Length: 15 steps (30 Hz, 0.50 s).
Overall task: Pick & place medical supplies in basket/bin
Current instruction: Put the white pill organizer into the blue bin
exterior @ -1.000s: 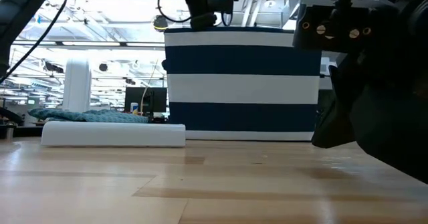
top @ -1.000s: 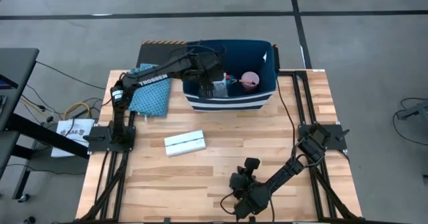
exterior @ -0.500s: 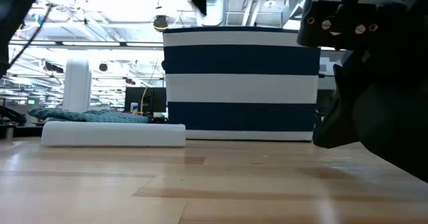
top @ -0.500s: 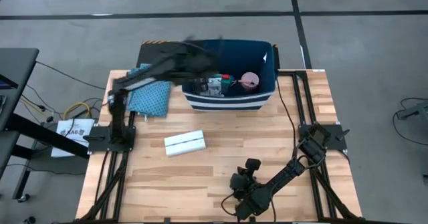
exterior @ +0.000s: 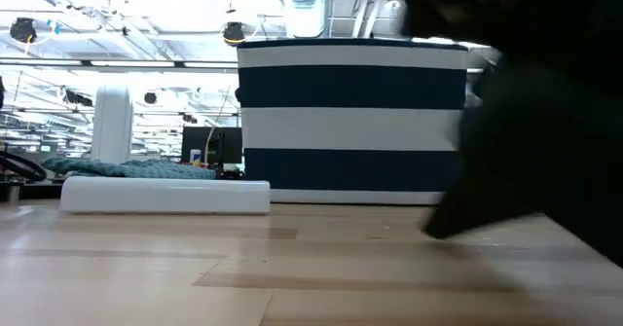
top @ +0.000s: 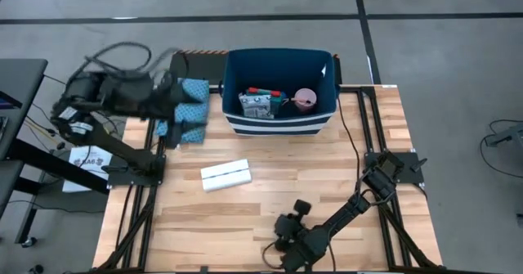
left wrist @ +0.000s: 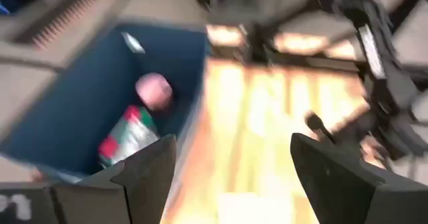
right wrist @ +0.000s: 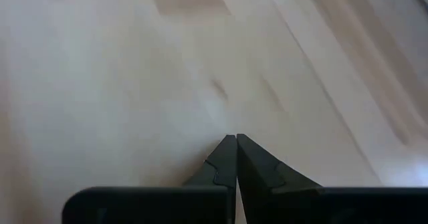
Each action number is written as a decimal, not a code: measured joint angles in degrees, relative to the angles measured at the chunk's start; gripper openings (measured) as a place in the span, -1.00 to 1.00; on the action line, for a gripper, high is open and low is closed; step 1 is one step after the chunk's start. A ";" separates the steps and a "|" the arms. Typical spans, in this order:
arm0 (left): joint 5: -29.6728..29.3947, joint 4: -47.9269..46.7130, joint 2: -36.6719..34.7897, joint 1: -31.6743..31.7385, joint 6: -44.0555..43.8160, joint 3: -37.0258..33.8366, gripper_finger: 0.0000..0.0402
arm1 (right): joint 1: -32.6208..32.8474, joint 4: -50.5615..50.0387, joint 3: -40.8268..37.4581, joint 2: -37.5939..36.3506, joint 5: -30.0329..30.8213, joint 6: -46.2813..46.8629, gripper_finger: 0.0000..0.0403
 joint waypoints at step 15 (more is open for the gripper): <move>-7.27 31.72 -31.25 -18.36 -30.12 -69.71 0.29 | -8.28 17.47 10.38 -0.22 -4.19 -27.02 -1.00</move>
